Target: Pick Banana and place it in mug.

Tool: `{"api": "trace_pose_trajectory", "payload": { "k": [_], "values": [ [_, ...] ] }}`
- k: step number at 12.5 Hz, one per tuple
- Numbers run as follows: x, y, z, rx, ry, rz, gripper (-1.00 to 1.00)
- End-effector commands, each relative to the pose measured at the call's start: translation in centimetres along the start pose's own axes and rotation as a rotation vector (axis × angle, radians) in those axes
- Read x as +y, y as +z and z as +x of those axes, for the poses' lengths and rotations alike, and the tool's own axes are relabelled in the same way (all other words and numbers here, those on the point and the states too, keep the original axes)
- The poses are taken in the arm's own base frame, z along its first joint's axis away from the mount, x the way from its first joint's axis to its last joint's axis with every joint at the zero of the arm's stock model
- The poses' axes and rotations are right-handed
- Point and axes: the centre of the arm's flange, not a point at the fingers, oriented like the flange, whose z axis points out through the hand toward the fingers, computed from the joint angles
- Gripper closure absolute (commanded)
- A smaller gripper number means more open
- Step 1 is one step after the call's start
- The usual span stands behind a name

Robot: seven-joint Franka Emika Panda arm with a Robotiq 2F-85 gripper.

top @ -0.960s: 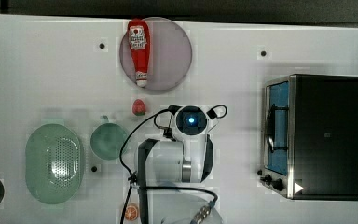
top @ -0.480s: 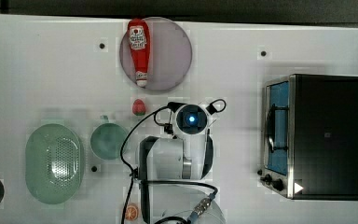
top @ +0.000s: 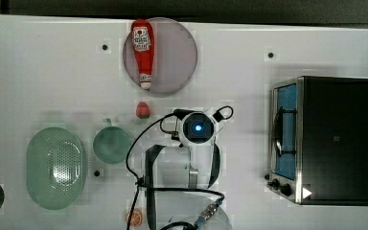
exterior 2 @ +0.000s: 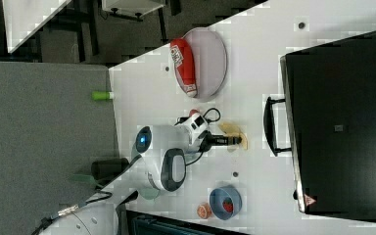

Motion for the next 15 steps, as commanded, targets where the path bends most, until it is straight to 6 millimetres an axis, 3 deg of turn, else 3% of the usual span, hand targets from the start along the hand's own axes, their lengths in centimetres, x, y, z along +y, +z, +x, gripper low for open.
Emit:
{"api": "trace_pose_trajectory", "payload": {
  "k": [1, 3, 5, 8, 11, 15],
  "values": [
    [0.5, -3.0, 1.5, 0.067, -0.023, 0.005, 0.40],
    [0.5, -6.3, 2.1, 0.131, -0.020, 0.011, 0.40],
    [-0.1, -11.3, 2.4, 0.205, -0.027, 0.019, 0.40],
    [-1.7, -18.2, 0.7, 0.186, 0.000, 0.027, 0.40],
    [-5.4, -23.5, -2.0, 0.074, 0.067, 0.005, 0.40],
    [-11.3, -29.1, -4.7, 0.081, 0.125, -0.022, 0.40]
  ]
}}
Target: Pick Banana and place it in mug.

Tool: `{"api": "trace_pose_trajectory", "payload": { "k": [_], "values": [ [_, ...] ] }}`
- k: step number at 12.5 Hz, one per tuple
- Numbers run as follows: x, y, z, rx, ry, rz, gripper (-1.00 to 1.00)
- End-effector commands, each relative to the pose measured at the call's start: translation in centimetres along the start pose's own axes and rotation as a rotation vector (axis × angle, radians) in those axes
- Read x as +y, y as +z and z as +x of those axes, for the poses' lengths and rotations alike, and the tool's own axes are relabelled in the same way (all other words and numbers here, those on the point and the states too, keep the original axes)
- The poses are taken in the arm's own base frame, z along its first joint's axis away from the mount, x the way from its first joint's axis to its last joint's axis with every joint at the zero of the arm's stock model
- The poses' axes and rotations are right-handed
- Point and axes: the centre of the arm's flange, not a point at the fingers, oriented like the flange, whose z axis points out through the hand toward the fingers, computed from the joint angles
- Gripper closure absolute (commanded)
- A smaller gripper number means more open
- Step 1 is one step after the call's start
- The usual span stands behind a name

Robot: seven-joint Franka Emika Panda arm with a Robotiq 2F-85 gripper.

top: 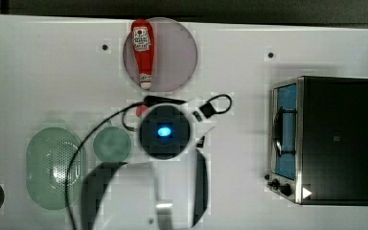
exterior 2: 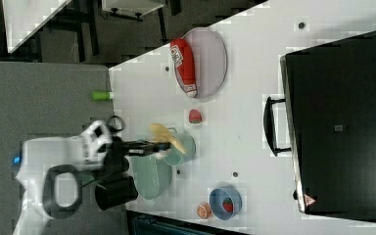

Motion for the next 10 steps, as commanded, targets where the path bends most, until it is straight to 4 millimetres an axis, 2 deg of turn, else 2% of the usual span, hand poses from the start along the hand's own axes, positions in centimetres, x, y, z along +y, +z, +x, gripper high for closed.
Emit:
{"api": "trace_pose_trajectory", "payload": {
  "k": [1, 2, 4, 7, 10],
  "values": [
    [-6.4, -2.0, -2.3, 0.002, 0.091, -0.018, 0.40],
    [-7.9, -2.3, -2.9, -0.001, 0.120, -0.010, 0.40],
    [-10.7, -1.5, -4.3, -0.032, 0.180, 0.001, 0.40],
    [-14.1, 1.3, -5.8, -0.096, 0.279, -0.009, 0.40],
    [-16.7, 4.9, -5.5, -0.097, 0.325, 0.016, 0.40]
  ]
}}
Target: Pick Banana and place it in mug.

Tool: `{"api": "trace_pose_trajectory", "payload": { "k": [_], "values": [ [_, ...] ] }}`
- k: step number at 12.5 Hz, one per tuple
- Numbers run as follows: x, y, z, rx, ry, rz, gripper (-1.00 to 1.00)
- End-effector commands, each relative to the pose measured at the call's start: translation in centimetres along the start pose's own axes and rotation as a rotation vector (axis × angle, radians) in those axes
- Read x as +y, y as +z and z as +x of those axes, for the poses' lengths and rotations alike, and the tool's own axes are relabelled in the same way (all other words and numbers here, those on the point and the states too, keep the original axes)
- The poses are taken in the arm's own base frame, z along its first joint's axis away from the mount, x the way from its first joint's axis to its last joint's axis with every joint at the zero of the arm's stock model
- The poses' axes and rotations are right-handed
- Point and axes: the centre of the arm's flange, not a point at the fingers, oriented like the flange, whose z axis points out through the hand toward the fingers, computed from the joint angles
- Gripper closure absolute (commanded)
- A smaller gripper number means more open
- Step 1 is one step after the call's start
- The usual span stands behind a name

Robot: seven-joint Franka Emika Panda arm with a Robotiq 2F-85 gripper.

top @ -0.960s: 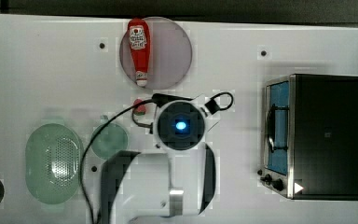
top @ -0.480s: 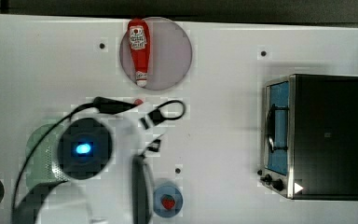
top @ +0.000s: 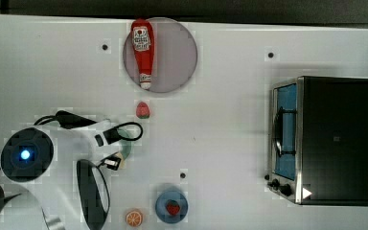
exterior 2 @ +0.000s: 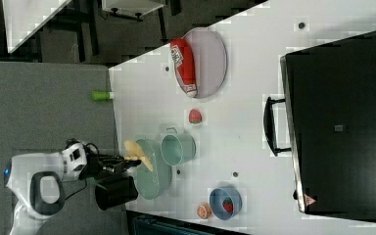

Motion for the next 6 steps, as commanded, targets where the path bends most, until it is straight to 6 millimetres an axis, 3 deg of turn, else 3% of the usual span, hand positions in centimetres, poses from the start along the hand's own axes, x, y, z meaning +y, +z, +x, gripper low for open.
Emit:
{"api": "trace_pose_trajectory", "payload": {
  "k": [1, 3, 6],
  "values": [
    [-0.5, 3.6, 1.3, -0.023, 0.150, 0.011, 0.40],
    [-1.0, 6.3, 1.6, -0.022, 0.148, 0.035, 0.32],
    [-0.6, 9.1, 1.6, -0.033, 0.154, 0.039, -0.32]
  ]
}}
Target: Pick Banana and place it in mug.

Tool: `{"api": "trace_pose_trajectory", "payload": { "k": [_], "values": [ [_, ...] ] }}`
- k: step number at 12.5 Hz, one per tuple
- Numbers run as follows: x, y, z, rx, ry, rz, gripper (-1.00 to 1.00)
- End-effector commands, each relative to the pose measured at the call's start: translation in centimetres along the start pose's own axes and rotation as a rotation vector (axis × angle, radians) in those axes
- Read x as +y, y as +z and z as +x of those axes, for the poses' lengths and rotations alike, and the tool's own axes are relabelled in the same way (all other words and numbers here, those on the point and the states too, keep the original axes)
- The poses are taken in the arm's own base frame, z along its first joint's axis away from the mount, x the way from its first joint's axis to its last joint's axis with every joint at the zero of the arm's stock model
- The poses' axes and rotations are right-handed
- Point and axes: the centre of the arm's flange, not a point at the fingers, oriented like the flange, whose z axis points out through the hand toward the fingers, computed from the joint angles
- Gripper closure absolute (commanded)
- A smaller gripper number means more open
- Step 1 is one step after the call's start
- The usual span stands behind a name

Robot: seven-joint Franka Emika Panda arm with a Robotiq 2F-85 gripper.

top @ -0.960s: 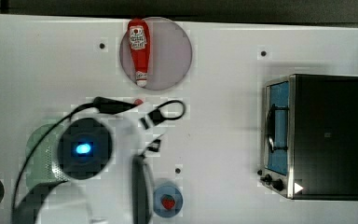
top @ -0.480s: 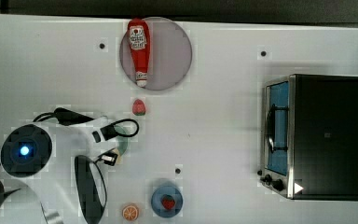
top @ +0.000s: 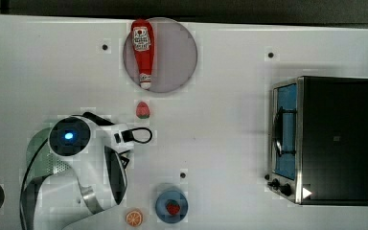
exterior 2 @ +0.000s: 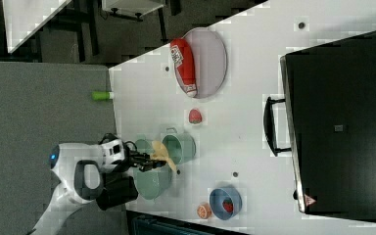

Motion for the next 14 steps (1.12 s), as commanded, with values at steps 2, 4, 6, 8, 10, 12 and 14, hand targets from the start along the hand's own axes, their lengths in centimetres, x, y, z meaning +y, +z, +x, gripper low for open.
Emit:
{"api": "trace_pose_trajectory", "payload": {
  "k": [2, 4, 6, 8, 10, 12, 14],
  "values": [
    [-0.7, -1.6, -0.3, 0.047, 0.046, 0.039, -0.78],
    [-0.7, -1.6, -0.3, 0.048, 0.045, 0.039, -1.00],
    [-0.7, -2.4, 0.2, 0.064, 0.053, 0.057, -1.00],
    [0.1, -4.6, 1.9, 0.096, 0.090, 0.089, -1.00],
    [2.5, -8.0, 4.8, 0.140, 0.165, 0.128, -1.00],
    [6.4, -12.3, 7.8, 0.176, 0.258, 0.160, -1.00],
    [11.3, -17.4, 10.3, 0.208, 0.348, 0.184, -1.00]
  ]
}}
